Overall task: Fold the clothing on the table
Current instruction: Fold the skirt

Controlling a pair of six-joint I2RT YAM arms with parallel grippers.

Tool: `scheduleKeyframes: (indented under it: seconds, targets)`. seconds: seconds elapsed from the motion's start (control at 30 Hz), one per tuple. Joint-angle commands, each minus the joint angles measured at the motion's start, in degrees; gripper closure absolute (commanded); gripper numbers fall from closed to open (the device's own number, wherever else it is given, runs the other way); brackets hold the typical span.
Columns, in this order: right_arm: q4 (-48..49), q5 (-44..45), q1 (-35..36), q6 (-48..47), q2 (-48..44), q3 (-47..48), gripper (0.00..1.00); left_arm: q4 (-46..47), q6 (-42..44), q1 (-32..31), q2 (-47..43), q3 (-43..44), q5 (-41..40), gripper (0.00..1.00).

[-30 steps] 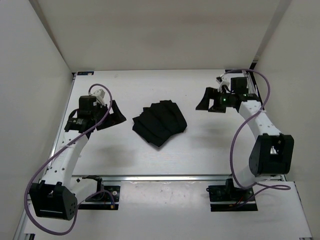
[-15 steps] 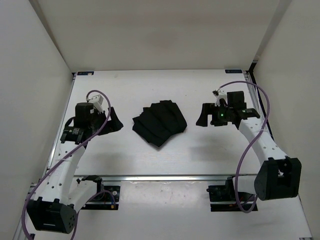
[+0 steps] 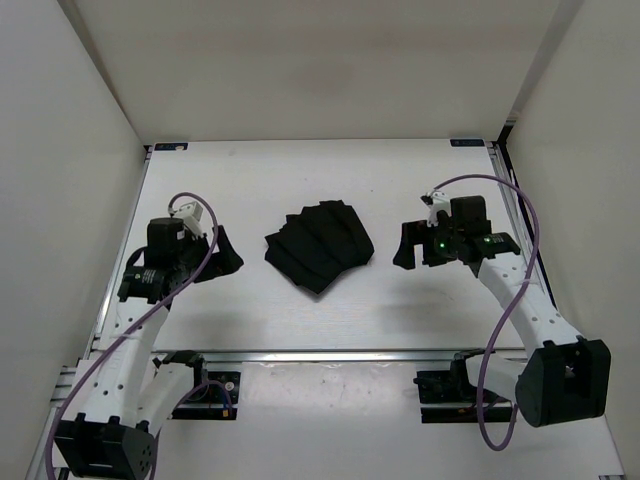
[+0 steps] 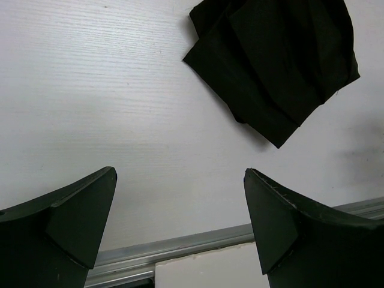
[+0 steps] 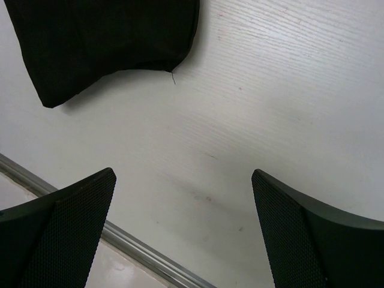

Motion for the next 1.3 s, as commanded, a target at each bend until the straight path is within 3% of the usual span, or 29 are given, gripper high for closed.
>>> scheduleKeyframes:
  seconds: [0.0, 0.1, 0.2, 0.37, 0.5, 0.73, 0.97, 1.07, 1.27]
  targets:
    - [2.48, 1.64, 1.47, -3.65, -1.0, 0.1, 0.01, 0.69, -0.97, 0.45, -1.07, -0.73, 1.39, 0.02]
    - [2.31, 2.17, 3.23, -4.2, 0.4, 0.36, 0.04, 2.71, -4.47, 0.36, -0.9, -2.74, 3.06, 0.01]
    - [3.27, 1.65, 3.32, -3.15, 2.59, 0.71, 0.09, 11.11, -12.02, -2.53, -2.82, -9.41, 6.74, 0.01]
    - [5.02, -5.72, -0.88, 0.8, 7.42, 2.65, 0.09, 22.9, -18.72, -14.39, -6.6, -16.97, 2.89, 0.01]
    - [7.57, -13.8, -7.03, 5.02, 13.04, 2.91, 0.08, 29.16, -18.73, -11.61, -8.45, -21.9, 9.47, 0.01]
    - [15.83, -25.07, -9.77, 15.57, 22.97, 3.61, 0.04, 23.2, -16.88, -5.88, -11.44, -21.64, 12.73, 0.02]
    - [13.21, -21.9, -7.48, 14.97, 33.62, 15.29, 0.03, 16.27, -16.09, -6.41, -13.9, -20.86, 11.86, 0.01]
    - [10.49, -21.39, -6.79, 9.44, 38.01, 18.72, 0.01, 13.18, -15.65, -6.06, -15.83, -20.33, 10.89, 0.02]
    - [12.76, -22.96, -6.09, 8.55, 42.85, 18.91, 0.04, 10.71, -16.96, -3.51, -16.89, -21.29, 11.94, 0.01]
